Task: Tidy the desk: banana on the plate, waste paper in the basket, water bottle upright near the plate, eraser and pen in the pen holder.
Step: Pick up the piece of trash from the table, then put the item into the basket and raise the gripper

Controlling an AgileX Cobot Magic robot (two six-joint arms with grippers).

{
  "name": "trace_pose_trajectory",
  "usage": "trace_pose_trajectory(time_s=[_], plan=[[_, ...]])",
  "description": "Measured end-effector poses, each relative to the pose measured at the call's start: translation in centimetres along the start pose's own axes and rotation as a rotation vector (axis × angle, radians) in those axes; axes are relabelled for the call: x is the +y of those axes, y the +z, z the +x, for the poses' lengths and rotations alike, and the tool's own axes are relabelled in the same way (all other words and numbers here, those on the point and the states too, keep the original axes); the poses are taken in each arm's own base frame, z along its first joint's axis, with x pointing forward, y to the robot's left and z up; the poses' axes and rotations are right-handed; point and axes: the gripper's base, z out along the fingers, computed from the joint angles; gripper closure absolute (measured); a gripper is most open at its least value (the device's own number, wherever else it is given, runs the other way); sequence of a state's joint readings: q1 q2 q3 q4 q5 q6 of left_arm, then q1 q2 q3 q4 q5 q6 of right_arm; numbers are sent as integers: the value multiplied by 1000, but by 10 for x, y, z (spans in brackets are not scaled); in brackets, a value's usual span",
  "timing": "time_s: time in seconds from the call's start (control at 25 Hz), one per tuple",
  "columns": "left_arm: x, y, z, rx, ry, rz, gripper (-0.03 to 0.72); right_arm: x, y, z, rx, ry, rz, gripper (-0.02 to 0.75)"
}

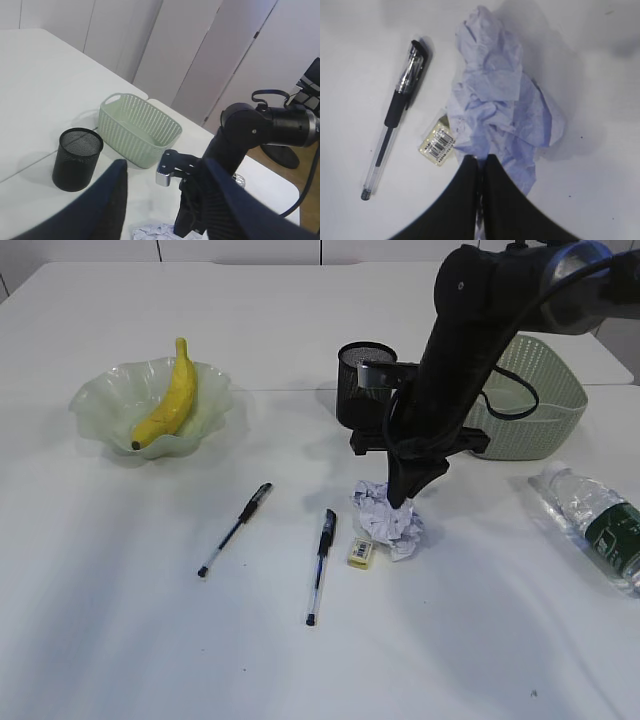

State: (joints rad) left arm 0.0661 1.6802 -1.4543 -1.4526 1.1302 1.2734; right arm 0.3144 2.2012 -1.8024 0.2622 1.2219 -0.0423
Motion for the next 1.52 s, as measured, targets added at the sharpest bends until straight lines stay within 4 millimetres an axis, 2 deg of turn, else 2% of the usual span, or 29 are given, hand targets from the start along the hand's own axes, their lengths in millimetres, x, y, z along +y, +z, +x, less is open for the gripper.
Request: trace_pose_trajectory(time_s=[0.08,0.56,1.16,1.52], plan=[[-2,0,-1,-3,-1,15,359,-1,0,0,0,-3,8,748],[-5,-1,-2,-13,-7,42,409,-1,-6,-3,-21,-17,30,748],[-5,-1,-2,-15,-8,43,428,9,-42,-22,-163,-46,25,748],[-5,-1,-2,-13,-8,42,435,16,-85,-36,-312,-70,58,748]])
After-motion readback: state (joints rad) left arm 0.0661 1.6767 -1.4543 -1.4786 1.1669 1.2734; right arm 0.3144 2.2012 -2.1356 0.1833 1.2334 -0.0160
